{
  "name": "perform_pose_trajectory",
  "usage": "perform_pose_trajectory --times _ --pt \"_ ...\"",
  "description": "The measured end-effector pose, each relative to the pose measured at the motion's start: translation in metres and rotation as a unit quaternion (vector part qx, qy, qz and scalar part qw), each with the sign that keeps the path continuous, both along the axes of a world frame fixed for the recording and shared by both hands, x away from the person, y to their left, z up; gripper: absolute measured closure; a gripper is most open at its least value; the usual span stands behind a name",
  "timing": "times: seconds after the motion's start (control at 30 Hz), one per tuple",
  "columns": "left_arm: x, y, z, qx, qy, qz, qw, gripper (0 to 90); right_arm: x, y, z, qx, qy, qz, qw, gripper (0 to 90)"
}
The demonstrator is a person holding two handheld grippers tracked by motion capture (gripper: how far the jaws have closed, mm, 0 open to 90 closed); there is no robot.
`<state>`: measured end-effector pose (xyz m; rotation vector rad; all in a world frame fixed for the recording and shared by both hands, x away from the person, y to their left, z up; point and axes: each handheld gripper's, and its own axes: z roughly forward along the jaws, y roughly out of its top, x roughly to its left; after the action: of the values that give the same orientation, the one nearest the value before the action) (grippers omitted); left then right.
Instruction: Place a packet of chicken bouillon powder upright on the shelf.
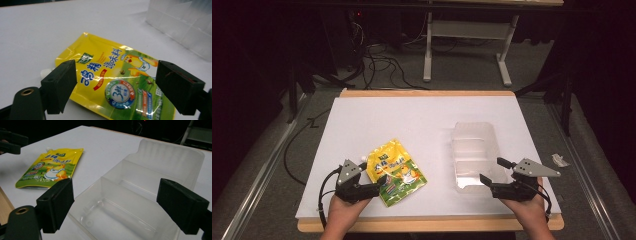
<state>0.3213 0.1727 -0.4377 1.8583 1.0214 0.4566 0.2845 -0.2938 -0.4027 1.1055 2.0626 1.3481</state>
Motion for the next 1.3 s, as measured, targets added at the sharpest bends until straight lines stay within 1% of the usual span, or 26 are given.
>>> perform_pose_trajectory --times 0.03,0.1,0.17,0.2,0.23,0.27,0.37,0.43,0.47,0.5,0.63,0.73,0.87,0.9,0.97,1.0,1.07,1.13,1.17,1.2,1.23,1.3 --pt "0.002 0.003 -0.001 0.000 0.003 0.007 1.0000 17.8 0.001 0.001 -0.001 0.000 0.004 0.002 1.0000 14.8" --pt "0.002 0.005 -0.002 0.000 0.004 0.011 0.9999 17.8 0.002 0.001 -0.001 -0.002 0.002 0.003 1.0000 14.9" --pt "0.005 0.012 -0.004 -0.001 0.010 0.024 0.9997 17.8 0.003 0.002 -0.001 -0.001 0.002 0.003 1.0000 14.8" --pt "0.005 0.012 -0.004 -0.001 0.010 0.024 0.9997 17.7 0.003 0.003 -0.001 -0.002 0.001 0.004 1.0000 14.7" --pt "0.007 0.017 -0.006 0.000 0.015 0.030 0.9994 17.8 0.003 0.003 -0.001 -0.003 0.002 0.003 1.0000 14.7" --pt "0.007 0.017 -0.006 0.000 0.015 0.030 0.9994 17.8 0.003 0.003 -0.001 -0.003 0.002 0.003 1.0000 14.7" --pt "0.011 0.023 -0.008 -0.003 0.021 0.042 0.9989 17.8 0.003 0.003 -0.001 -0.003 0.000 0.003 1.0000 14.7" --pt "0.014 0.028 -0.011 -0.003 0.027 0.052 0.9983 17.9 0.003 0.003 -0.001 -0.002 -0.001 0.002 1.0000 14.7" --pt "0.017 0.032 -0.014 -0.007 0.034 0.060 0.9976 18.3 0.003 0.003 -0.001 -0.003 -0.004 0.002 1.0000 14.7" --pt "0.017 0.032 -0.014 -0.007 0.034 0.060 0.9976 18.5 0.003 0.003 0.000 -0.001 -0.004 0.002 1.0000 14.7" --pt "0.023 0.040 -0.020 -0.015 0.050 0.071 0.9961 19.2 0.004 0.004 -0.001 -0.004 -0.001 0.002 1.0000 14.8" --pt "0.028 0.045 -0.025 -0.026 0.066 0.072 0.9949 21.5 0.005 0.006 -0.002 -0.009 0.003 0.004 0.9999 14.8" --pt "0.034 0.048 -0.031 -0.049 0.089 0.074 0.9920 23.7 0.006 0.006 -0.003 -0.012 0.001 0.005 0.9999 15.0" --pt "0.035 0.048 -0.032 -0.052 0.094 0.073 0.9915 24.1 0.005 0.005 -0.002 -0.011 0.002 0.004 0.9999 15.1" --pt "0.037 0.047 -0.034 -0.056 0.101 0.071 0.9908 25.1 0.005 0.004 -0.003 -0.008 0.005 0.001 1.0000 15.2" --pt "0.039 0.046 -0.036 -0.060 0.109 0.066 0.9901 25.6 0.005 0.004 -0.003 -0.008 0.005 0.000 1.0000 15.1" --pt "0.039 0.045 -0.037 -0.062 0.111 0.064 0.9898 26.7 0.005 0.004 -0.003 -0.007 0.006 0.000 1.0000 15.2" --pt "0.041 0.043 -0.039 -0.060 0.117 0.063 0.9893 27.2 0.004 0.005 -0.003 -0.008 0.005 0.000 1.0000 15.2" --pt "0.042 0.043 -0.040 -0.060 0.121 0.061 0.9890 28.9 0.004 0.006 -0.004 -0.009 0.006 0.000 0.9999 15.3" --pt "0.042 0.042 -0.040 -0.061 0.123 0.062 0.9885 28.9 0.004 0.006 -0.004 -0.009 0.006 0.000 0.9999 15.3" --pt "0.044 0.040 -0.042 -0.066 0.126 0.059 0.9881 31.0 0.004 0.007 -0.004 -0.012 0.007 0.001 0.9999 15.3" --pt "0.045 0.040 -0.042 -0.067 0.129 0.056 0.9878 33.0 0.004 0.007 -0.004 -0.013 0.009 0.000 0.9999 15.3"
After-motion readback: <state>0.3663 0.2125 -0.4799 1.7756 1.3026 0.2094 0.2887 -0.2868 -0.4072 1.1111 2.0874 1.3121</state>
